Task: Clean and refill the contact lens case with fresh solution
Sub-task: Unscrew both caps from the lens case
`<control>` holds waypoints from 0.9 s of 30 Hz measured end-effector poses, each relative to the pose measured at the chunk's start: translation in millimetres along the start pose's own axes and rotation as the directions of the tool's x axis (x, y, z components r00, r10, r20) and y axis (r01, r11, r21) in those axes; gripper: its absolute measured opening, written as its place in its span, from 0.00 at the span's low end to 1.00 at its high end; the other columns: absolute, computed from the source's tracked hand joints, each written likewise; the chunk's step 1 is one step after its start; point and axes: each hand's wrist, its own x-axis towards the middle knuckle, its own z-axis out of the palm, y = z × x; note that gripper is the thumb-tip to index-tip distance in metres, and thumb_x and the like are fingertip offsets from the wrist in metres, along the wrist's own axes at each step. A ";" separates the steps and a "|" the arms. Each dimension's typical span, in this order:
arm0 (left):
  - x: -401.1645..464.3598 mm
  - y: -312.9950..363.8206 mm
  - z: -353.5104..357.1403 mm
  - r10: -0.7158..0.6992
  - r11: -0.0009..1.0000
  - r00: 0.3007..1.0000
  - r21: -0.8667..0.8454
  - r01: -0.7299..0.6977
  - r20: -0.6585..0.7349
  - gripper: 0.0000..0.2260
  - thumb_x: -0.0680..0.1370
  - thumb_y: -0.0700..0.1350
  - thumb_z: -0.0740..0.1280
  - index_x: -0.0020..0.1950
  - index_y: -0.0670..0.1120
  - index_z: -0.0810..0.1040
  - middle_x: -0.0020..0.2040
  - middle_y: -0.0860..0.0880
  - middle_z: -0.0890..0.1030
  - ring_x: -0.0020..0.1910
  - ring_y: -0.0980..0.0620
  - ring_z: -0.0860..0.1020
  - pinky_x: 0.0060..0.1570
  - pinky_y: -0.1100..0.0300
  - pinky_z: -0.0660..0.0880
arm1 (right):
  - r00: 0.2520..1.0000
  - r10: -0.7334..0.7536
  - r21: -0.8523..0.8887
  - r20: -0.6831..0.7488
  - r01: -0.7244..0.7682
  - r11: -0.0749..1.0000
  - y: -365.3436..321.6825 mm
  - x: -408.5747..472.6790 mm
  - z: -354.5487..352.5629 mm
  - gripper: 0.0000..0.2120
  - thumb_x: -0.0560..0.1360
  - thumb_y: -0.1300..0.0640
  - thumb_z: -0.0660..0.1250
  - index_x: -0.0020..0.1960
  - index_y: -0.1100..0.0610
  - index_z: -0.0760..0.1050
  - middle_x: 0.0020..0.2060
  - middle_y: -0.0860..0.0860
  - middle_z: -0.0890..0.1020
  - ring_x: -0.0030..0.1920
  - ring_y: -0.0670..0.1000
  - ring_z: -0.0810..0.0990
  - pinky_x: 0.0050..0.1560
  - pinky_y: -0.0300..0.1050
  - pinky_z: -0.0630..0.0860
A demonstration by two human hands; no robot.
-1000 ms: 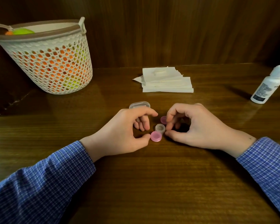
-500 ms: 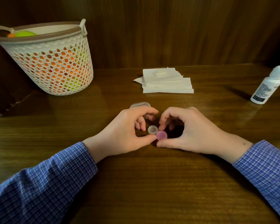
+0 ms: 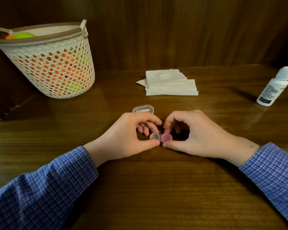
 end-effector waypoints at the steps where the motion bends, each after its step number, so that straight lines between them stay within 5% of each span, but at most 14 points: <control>1: 0.1 0.6 0.0 -0.013 1.000 1.000 -0.007 0.013 -0.006 0.21 0.74 0.45 0.80 0.66 0.50 0.81 0.49 0.57 0.86 0.50 0.54 0.85 0.49 0.53 0.83 | 1.000 0.008 -0.043 -0.007 -0.008 0.999 -0.9 0.0 -0.6 0.18 0.69 0.35 0.73 0.53 0.44 0.81 0.42 0.40 0.83 0.45 0.42 0.82 0.42 0.41 0.81; 5: -0.3 3.8 0.1 -0.040 0.999 0.999 -0.021 0.039 -0.031 0.22 0.72 0.46 0.81 0.65 0.51 0.81 0.47 0.58 0.88 0.47 0.58 0.86 0.50 0.57 0.83 | 0.999 0.039 -0.144 0.008 -0.038 0.989 -1.4 0.7 1.4 0.23 0.67 0.27 0.67 0.46 0.45 0.84 0.34 0.38 0.80 0.41 0.40 0.82 0.38 0.37 0.77; 10: 1.4 5.4 -0.1 -0.061 0.997 0.998 -0.042 0.060 -0.016 0.21 0.71 0.45 0.82 0.63 0.49 0.82 0.46 0.59 0.88 0.45 0.60 0.86 0.51 0.63 0.83 | 0.998 0.066 -0.039 -0.004 -0.066 0.997 -1.0 -0.1 7.4 0.15 0.70 0.35 0.72 0.42 0.47 0.84 0.30 0.43 0.81 0.34 0.43 0.80 0.33 0.35 0.75; 19: 1.9 6.2 -0.2 -0.050 0.997 0.999 -0.053 0.050 0.008 0.18 0.72 0.44 0.81 0.61 0.48 0.84 0.45 0.56 0.88 0.45 0.56 0.87 0.51 0.58 0.84 | 0.994 0.087 0.054 0.066 -0.090 0.994 1.2 5.1 3.7 0.09 0.71 0.44 0.78 0.42 0.48 0.84 0.33 0.44 0.84 0.35 0.43 0.81 0.34 0.35 0.77; 23: 1.0 6.7 -0.3 -0.041 0.998 0.999 -0.055 0.042 0.013 0.18 0.73 0.44 0.80 0.62 0.48 0.83 0.46 0.55 0.88 0.45 0.56 0.87 0.51 0.57 0.84 | 0.996 0.059 0.072 0.071 -0.064 0.995 3.1 5.8 3.8 0.08 0.71 0.44 0.78 0.41 0.48 0.84 0.34 0.44 0.84 0.35 0.44 0.81 0.34 0.38 0.79; 27: 0.5 7.0 0.2 -0.037 0.998 0.999 -0.054 0.038 0.019 0.18 0.73 0.44 0.80 0.61 0.48 0.83 0.46 0.55 0.88 0.46 0.54 0.87 0.50 0.56 0.85 | 0.996 0.033 0.088 0.078 -0.039 0.995 5.9 6.7 2.3 0.09 0.71 0.45 0.78 0.40 0.48 0.83 0.34 0.46 0.85 0.33 0.45 0.81 0.40 0.53 0.83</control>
